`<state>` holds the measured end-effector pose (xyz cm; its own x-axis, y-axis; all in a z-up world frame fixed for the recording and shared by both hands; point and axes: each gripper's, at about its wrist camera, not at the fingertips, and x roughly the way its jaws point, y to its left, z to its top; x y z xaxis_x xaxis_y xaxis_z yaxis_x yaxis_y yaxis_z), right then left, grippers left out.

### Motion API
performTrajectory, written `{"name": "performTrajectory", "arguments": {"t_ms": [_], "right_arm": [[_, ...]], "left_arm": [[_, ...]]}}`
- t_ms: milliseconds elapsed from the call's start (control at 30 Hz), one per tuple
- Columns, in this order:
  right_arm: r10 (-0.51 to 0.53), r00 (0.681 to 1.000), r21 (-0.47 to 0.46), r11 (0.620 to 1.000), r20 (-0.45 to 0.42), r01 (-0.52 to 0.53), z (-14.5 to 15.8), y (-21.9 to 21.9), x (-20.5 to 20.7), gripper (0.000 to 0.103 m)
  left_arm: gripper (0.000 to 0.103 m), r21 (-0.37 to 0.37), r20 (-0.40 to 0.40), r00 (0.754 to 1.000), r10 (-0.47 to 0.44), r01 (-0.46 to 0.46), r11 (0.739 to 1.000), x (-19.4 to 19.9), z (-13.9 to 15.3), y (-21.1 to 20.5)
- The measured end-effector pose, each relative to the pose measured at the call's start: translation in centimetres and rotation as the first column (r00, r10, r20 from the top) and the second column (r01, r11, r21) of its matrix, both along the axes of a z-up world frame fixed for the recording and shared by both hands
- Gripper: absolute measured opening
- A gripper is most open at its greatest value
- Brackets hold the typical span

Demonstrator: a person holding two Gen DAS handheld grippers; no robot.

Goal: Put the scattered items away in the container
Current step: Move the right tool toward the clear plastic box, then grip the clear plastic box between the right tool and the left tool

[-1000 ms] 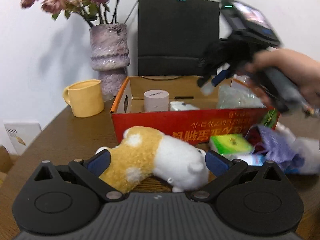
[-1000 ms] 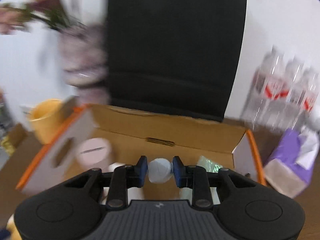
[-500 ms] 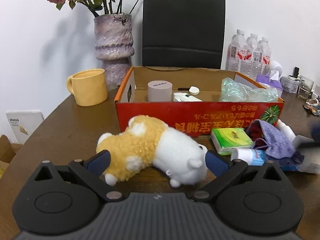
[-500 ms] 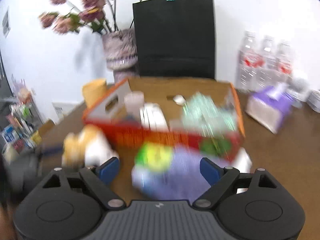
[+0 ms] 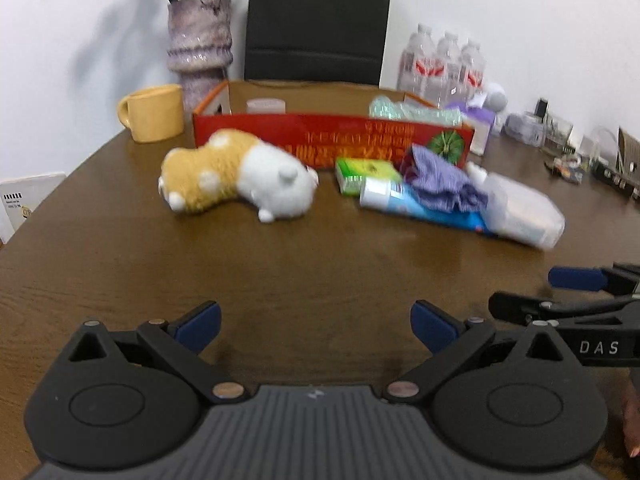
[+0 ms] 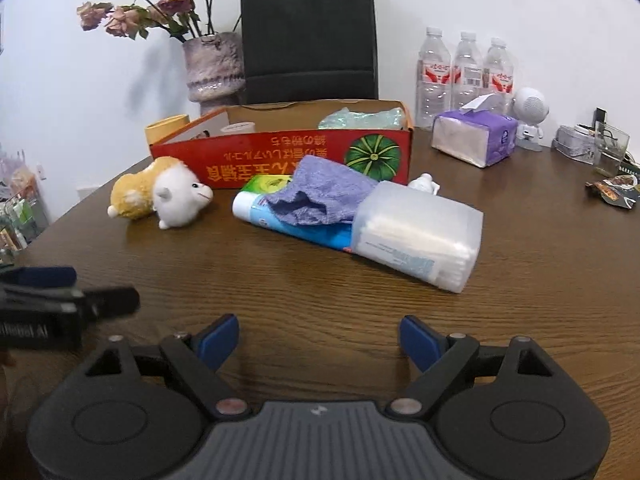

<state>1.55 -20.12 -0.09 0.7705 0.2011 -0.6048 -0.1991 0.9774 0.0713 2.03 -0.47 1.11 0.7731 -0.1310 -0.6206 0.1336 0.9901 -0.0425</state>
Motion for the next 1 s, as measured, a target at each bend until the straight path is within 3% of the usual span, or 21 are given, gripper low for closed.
{"name": "performTrajectory", "arguments": {"t_ms": [200,300,433,500,600,667,767,833,900,1000], "right_arm": [[-0.024,1.0,-0.005,1.0,-0.015,0.024,-0.2,-0.1,0.3,0.093],[-0.048,0.999,-0.008,0.999,0.002,0.048,0.0,-0.3,0.3,0.09],[-0.152,0.984,-0.021,0.988,0.09,0.154,2.7,-1.5,1.3,0.097],[-0.179,0.981,-0.03,0.983,0.07,0.181,2.6,-1.8,3.6,0.098],[-0.218,0.975,-0.042,0.975,0.04,0.22,2.4,-2.2,6.8,0.087],[-0.227,0.973,-0.018,0.974,0.035,0.227,2.1,-2.7,7.0,0.086],[-0.164,0.984,0.041,0.986,0.063,0.162,2.5,-3.4,4.9,0.085],[-0.089,0.992,0.003,0.996,0.09,0.089,2.9,-3.2,2.4,0.085],[0.013,0.996,-0.021,1.0,0.09,-0.012,3.0,-2.9,0.1,0.085],[0.087,0.993,0.042,0.995,0.075,-0.09,2.5,-3.2,-1.0,0.086]], "left_arm": [[0.103,0.041,-0.012,1.0,0.01,-0.01,0.999,0.5,-0.5,-0.4],[0.103,0.041,-0.017,1.0,0.009,-0.008,0.999,0.6,-0.5,-0.4],[0.103,0.037,-0.027,1.0,0.012,-0.011,0.999,0.9,-0.5,-0.5],[0.103,0.049,-0.03,0.999,0.01,-0.008,0.999,1.3,-0.6,-0.8],[0.103,0.055,-0.024,1.0,-0.004,0.006,0.998,1.2,-0.6,-1.1],[0.103,0.04,-0.022,1.0,-0.014,0.015,0.999,1.2,-0.4,-0.9],[0.103,0.009,-0.009,1.0,-0.025,0.025,1.0,1.5,0.4,-0.5],[0.103,-0.027,0.001,0.998,-0.065,0.065,0.997,1.9,1.3,-0.4],[0.103,-0.07,0.013,0.993,-0.115,0.116,0.991,2.3,2.4,-0.8],[0.103,-0.119,0.044,0.973,-0.224,0.228,0.966,2.7,3.7,-2.0]]}}
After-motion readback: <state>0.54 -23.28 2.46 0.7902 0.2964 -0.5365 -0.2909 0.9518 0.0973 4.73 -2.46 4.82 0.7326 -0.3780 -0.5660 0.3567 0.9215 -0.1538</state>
